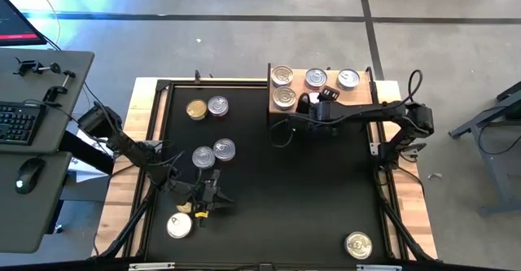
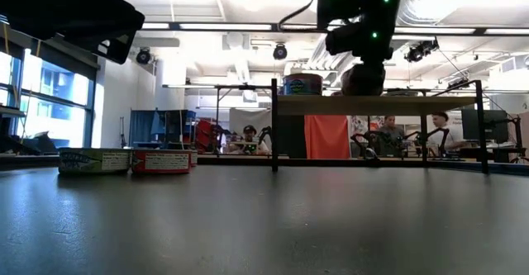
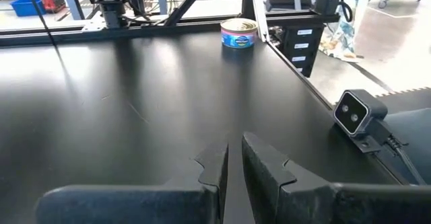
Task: Stack canned seafood by type on shelf
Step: Put the red tuna can on the shelf aligned with other red tuna can
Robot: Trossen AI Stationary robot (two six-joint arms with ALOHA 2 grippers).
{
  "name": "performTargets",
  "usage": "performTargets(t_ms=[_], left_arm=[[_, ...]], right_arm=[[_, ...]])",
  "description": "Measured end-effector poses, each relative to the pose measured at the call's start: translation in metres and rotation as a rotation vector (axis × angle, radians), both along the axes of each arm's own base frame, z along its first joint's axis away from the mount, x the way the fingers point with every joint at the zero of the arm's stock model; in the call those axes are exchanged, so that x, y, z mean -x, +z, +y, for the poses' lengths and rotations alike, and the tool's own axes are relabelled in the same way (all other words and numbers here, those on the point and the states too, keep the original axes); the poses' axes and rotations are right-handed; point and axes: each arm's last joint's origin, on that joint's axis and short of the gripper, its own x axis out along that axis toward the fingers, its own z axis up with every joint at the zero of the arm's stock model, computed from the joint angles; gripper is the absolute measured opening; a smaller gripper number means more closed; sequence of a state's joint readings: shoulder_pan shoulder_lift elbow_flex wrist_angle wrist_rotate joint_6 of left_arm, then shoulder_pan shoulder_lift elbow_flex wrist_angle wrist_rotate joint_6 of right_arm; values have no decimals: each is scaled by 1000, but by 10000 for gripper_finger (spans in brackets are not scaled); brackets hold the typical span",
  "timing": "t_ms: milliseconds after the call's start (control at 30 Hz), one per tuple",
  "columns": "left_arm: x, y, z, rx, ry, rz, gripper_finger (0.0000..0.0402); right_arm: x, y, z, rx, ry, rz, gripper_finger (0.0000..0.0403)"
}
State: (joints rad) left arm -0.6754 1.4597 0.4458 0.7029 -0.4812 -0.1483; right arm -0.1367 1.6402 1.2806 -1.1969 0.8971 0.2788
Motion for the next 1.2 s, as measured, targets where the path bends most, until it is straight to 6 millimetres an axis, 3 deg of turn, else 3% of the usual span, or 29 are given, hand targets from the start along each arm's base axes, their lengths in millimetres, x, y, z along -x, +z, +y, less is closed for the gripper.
performTargets(t_ms=[300,500,633,900,1200], left_arm=[[0,0,0,14,5,4,35],[0,0,0,30,9,7,35],[0,0,0,30,9,7,35],[0,0,-1,30,7,7,35],[4,0,-5,30,-14,7,35]], right_arm=[[-8,31,1,-103,36,-43,251],[-7,53,3,-281,7,-112,240],[2,67,-9,-365,-133,-158,191],[5,64,-43,-436,-254,-292,16],[4,55,-64,-437,-289,-386,5]])
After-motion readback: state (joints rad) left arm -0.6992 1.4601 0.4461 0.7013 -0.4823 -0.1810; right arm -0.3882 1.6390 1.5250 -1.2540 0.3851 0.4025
